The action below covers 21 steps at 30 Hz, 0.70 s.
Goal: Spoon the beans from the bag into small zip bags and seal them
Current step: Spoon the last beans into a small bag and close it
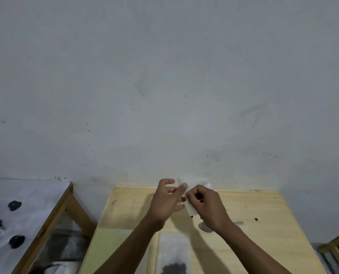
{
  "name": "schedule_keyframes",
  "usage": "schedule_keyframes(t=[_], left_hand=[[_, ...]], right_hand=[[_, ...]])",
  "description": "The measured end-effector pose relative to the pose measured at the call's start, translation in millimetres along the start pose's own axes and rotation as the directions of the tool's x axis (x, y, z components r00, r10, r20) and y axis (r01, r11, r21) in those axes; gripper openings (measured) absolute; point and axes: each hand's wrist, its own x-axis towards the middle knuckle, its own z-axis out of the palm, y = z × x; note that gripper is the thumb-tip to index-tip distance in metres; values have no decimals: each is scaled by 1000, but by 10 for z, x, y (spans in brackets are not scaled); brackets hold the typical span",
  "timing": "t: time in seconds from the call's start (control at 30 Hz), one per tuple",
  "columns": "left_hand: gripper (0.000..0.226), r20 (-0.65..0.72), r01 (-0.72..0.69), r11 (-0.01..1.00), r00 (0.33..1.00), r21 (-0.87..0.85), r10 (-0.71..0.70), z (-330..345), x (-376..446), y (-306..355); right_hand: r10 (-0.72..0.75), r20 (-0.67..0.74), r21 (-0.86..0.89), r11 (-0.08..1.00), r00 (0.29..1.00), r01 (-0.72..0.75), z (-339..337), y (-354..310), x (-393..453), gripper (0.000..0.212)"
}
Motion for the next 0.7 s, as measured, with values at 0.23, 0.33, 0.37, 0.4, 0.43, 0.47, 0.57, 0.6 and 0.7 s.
schedule_keyframes(t=[0.23,0.33,0.37,0.4,0.43,0.47,0.57,0.6,0.7], left_hand=[[12,21,58,998,998,-35,-57,-25,-24,-101],[10,12,57,998,998,34,-57,-5,18,-183],[9,-2,53,997,999,60,-53,14,36,-205],[8,-18,51,996,999,70,-49,38,49,-217],[8,-33,52,997,998,65,-50,63,65,-227],[8,-43,57,997,998,48,-55,84,79,-233],[7,-60,80,997,995,1,-80,121,115,-247],[7,-63,89,996,994,-3,-89,121,132,-262],[11,-60,94,992,994,78,-89,123,137,-297]], right_hand=[[114,61,-92,990,992,-108,41,50,-22,12],[147,16,-117,983,989,-144,65,88,-55,18],[152,-8,-131,980,988,-152,83,104,-65,19],[152,-33,-144,977,988,-155,102,121,-77,19],[149,-49,-150,977,988,-155,120,136,-89,16],[149,-51,-147,977,987,-155,132,145,-100,12],[167,-35,-145,975,985,-170,130,183,-116,13],[170,-28,-152,973,985,-172,115,201,-115,17],[184,-2,-242,954,983,-179,82,258,-92,27]])
